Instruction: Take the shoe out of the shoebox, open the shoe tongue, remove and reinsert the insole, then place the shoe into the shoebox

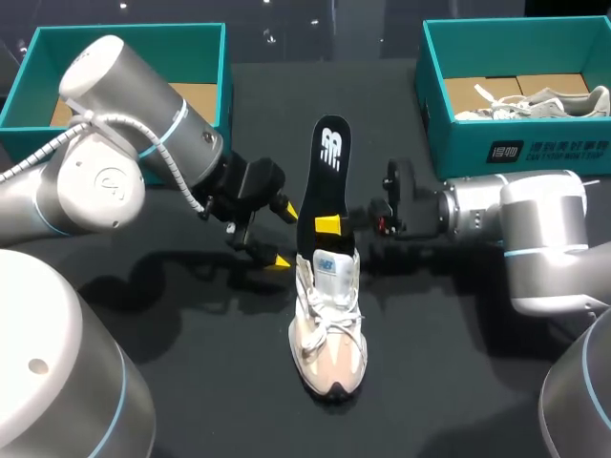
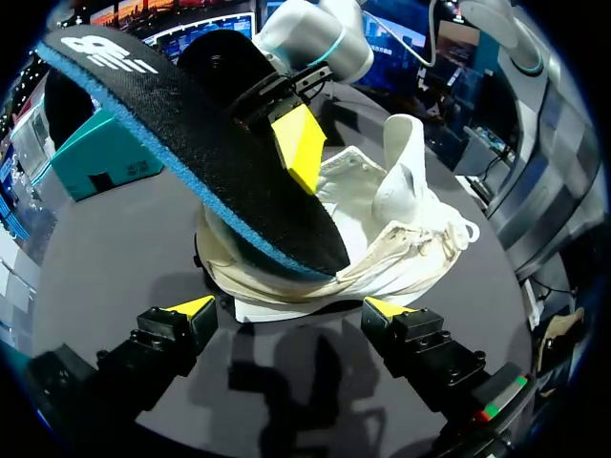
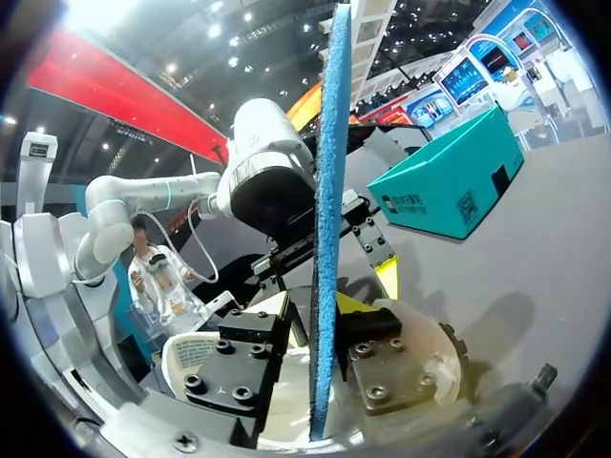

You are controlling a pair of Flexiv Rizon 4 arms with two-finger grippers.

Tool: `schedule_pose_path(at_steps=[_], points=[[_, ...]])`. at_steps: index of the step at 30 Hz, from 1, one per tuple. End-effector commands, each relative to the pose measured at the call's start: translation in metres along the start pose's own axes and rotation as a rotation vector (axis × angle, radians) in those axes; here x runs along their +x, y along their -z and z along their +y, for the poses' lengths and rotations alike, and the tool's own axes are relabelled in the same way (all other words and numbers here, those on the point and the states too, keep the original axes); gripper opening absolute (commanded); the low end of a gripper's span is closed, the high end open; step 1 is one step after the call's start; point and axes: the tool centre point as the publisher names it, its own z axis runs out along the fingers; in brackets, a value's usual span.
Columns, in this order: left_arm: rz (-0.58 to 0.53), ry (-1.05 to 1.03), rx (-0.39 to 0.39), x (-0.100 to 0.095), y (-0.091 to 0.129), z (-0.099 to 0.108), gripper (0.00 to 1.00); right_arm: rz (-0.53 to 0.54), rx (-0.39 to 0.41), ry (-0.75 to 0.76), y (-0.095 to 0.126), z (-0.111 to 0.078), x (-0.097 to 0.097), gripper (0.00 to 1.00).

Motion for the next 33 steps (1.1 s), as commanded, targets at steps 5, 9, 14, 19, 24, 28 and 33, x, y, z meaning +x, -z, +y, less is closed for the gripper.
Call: schedule_pose_path(at_steps=[5, 9, 14, 19, 24, 28, 33], points=[[0.0, 0.0, -0.003, 0.0, -0.001, 0.0, 1.0, -0.053, -0.004, -0.062, 0.0, 0.002, -0.004, 0.0], [0.0, 0.0, -0.003, 0.0, -0.001, 0.0, 1.0, -0.104, 0.013, -0.107, -0.001, -0.01, -0.005, 0.0], [0.0, 0.0, -0.003, 0.0, -0.001, 0.0, 1.0, -0.123, 0.014, -0.147, -0.001, -0.028, -0.004, 0.0], [0.0, 0.0, -0.003, 0.0, -0.001, 0.0, 1.0, -0.122, 0.006, -0.171, -0.002, -0.045, 0.0, 0.0], [0.0, 0.0, -0.003, 0.0, -0.001, 0.0, 1.0, -0.133, -0.004, -0.184, -0.001, -0.049, 0.003, 0.0], [0.0, 0.0, -0.003, 0.0, -0.001, 0.0, 1.0, -0.133, 0.016, -0.163, -0.003, -0.041, 0.004, 0.02], [0.0, 0.0, -0.003, 0.0, -0.001, 0.0, 1.0, -0.124, 0.035, -0.126, -0.004, -0.028, 0.004, 0.34]])
